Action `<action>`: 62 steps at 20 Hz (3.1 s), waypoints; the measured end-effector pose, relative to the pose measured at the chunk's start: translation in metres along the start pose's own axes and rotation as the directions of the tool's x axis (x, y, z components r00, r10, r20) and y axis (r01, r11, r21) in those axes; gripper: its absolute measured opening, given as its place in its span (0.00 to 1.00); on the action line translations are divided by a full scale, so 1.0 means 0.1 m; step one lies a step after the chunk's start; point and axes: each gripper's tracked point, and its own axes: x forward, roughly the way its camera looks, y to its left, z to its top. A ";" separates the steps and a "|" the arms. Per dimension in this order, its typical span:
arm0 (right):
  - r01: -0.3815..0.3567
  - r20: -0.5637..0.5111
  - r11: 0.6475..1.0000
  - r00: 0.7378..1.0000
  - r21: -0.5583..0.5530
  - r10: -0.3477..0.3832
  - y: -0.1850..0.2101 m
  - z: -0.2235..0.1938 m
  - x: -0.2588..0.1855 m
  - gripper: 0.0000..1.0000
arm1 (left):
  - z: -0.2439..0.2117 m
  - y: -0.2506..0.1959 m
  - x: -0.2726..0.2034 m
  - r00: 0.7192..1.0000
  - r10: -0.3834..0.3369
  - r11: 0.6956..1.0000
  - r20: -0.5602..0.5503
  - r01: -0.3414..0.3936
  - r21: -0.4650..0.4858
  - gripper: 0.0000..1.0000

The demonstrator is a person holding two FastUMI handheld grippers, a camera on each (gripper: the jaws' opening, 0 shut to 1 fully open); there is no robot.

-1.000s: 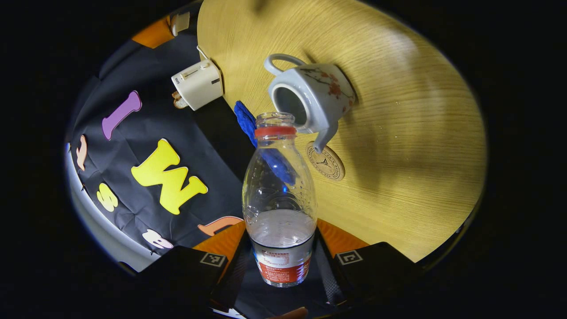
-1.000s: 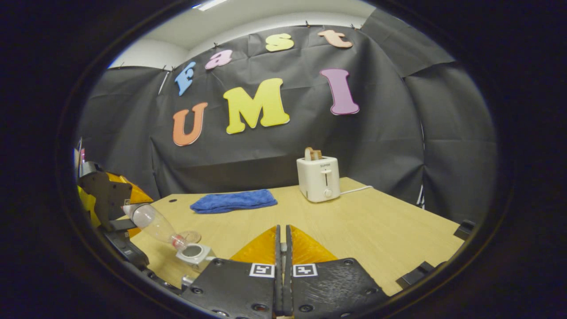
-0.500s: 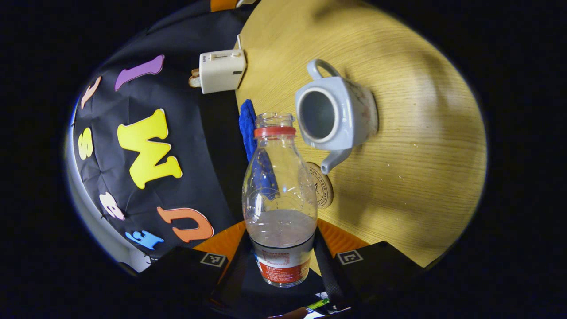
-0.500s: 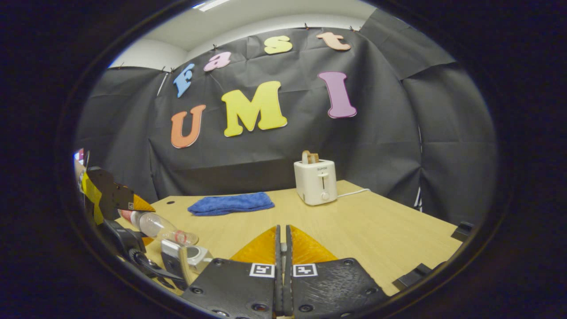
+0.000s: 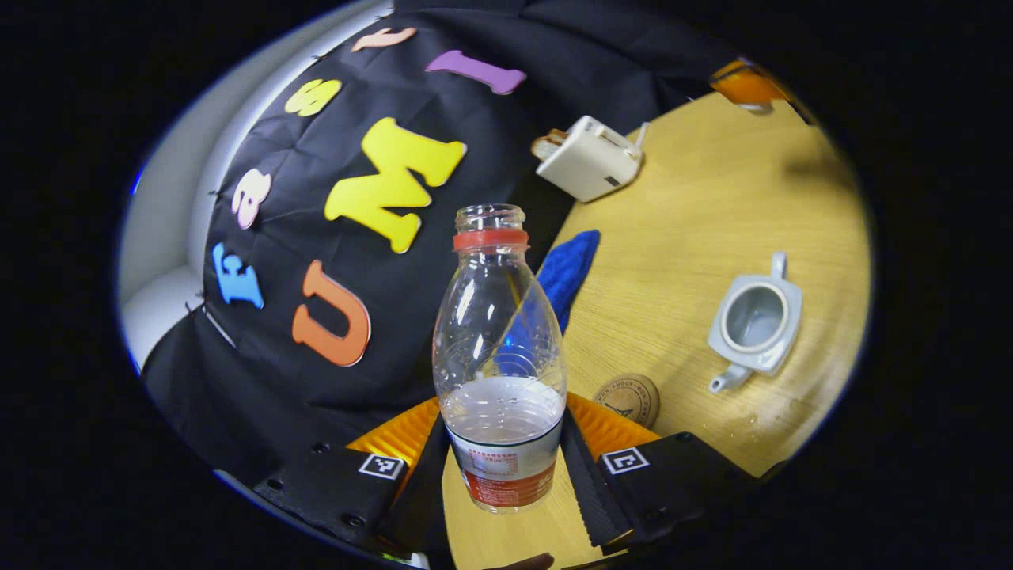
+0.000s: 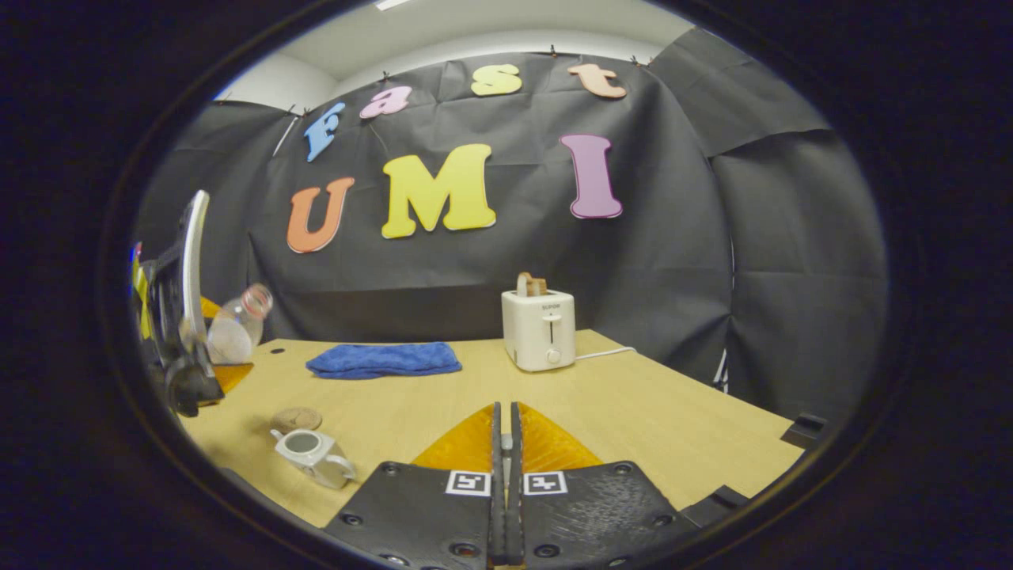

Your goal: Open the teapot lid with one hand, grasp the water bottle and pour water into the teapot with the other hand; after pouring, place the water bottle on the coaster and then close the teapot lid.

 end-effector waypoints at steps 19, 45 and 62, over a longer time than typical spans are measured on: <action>-0.027 -0.028 0.999 0.999 0.017 0.027 0.10 -0.10 0.03 0.00 | -0.16 -0.29 0.49 0.993 -0.010 0.620 0.116 0.097 -0.779 0.78; -0.052 -0.053 0.998 0.997 0.036 0.054 0.18 -0.17 0.04 0.00 | -0.23 -0.32 0.44 0.988 -0.024 0.641 0.154 0.133 -0.756 0.98; -0.218 -0.071 0.973 0.974 -0.075 0.213 0.93 -0.19 -0.07 0.02 | -0.56 -0.46 -0.29 0.998 -0.003 0.626 0.057 0.047 -0.779 0.98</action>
